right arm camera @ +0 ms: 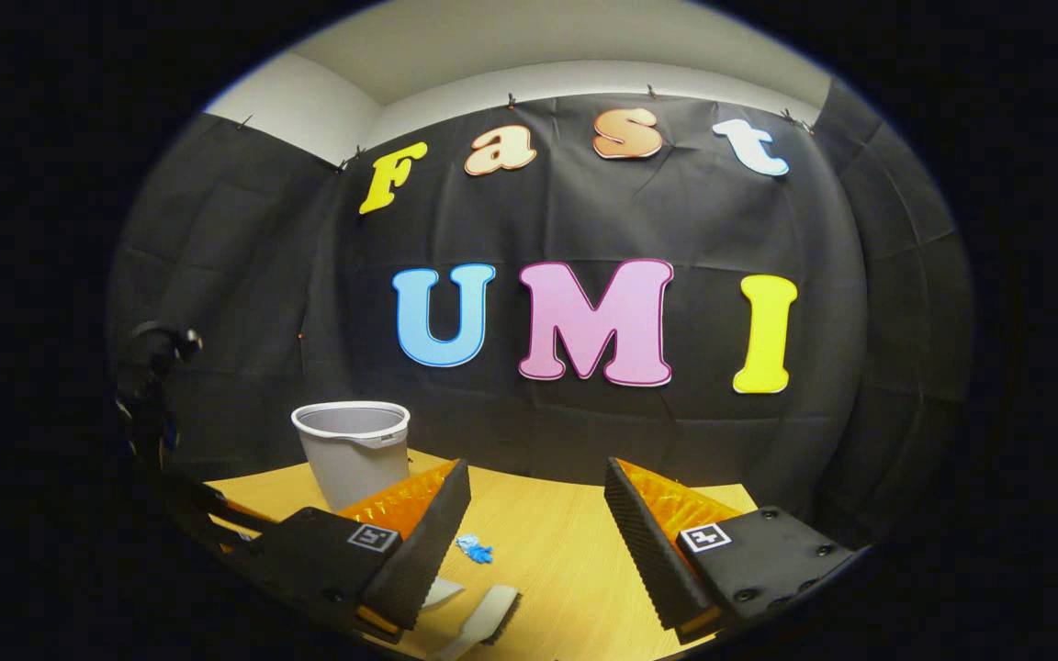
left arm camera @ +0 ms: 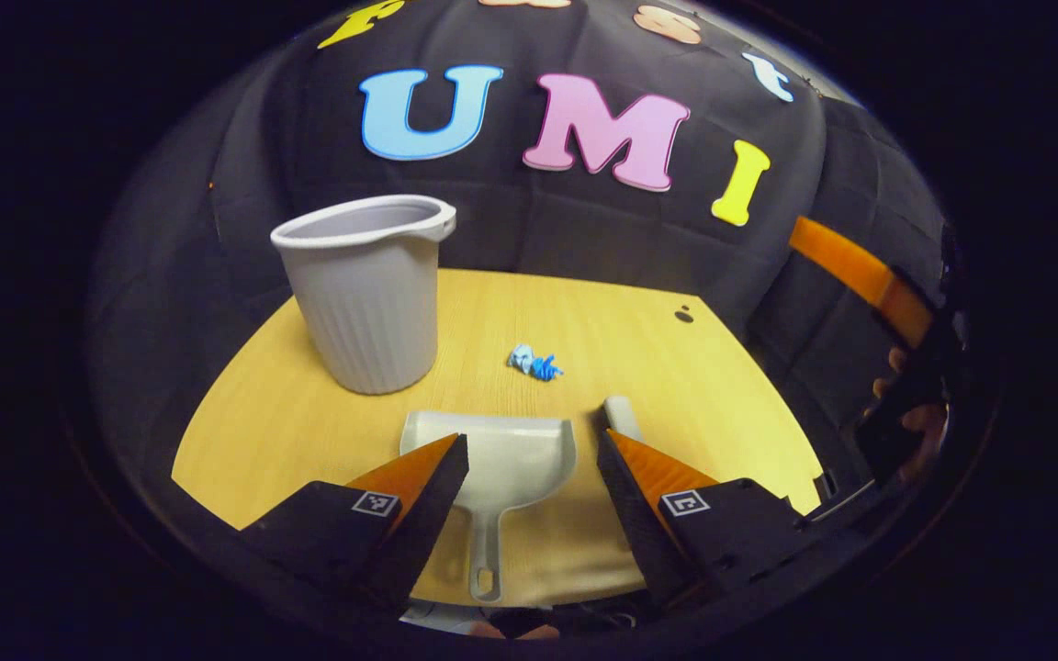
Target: Pick up the small broom and dustpan from the desktop, sweep the trash into the dustpan with the broom, and then empty the trash into the garbage bin.
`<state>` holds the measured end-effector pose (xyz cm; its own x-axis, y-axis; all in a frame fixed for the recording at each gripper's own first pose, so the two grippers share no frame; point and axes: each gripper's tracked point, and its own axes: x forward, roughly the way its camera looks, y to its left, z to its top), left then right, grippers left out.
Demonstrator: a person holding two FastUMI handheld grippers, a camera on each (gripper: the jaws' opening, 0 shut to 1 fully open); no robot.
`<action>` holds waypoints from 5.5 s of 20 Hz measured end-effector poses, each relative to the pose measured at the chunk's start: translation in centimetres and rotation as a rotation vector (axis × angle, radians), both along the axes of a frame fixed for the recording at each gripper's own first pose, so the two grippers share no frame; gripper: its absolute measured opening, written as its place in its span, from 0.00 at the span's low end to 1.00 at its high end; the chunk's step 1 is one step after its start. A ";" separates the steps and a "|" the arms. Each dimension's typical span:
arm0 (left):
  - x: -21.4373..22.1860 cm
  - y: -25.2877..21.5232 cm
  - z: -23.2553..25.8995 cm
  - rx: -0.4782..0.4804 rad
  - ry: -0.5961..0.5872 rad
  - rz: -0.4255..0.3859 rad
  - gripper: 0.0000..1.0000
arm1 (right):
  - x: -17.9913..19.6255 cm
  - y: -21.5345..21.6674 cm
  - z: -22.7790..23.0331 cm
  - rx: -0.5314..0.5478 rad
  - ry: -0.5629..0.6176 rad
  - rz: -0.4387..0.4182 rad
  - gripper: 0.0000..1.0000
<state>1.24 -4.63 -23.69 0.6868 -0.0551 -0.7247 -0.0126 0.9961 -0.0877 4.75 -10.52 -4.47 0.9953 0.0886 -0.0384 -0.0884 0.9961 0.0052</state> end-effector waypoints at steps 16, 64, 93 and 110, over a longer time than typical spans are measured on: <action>-0.7 2.9 -12.3 0.055 0.690 0.103 0.63 | -2.5 0.9 -12.5 0.035 0.497 0.088 0.95; -0.9 7.7 -12.0 0.098 0.843 -0.288 0.30 | 14.8 -2.0 -31.2 -0.520 1.274 0.202 0.26; 2.2 7.4 -11.1 0.029 0.545 -0.387 0.30 | 13.2 -3.4 -27.0 -0.170 1.345 0.618 0.26; 20.1 11.6 -2.6 0.059 0.318 -0.104 0.30 | 2.2 -15.3 -38.3 0.115 1.236 0.355 0.27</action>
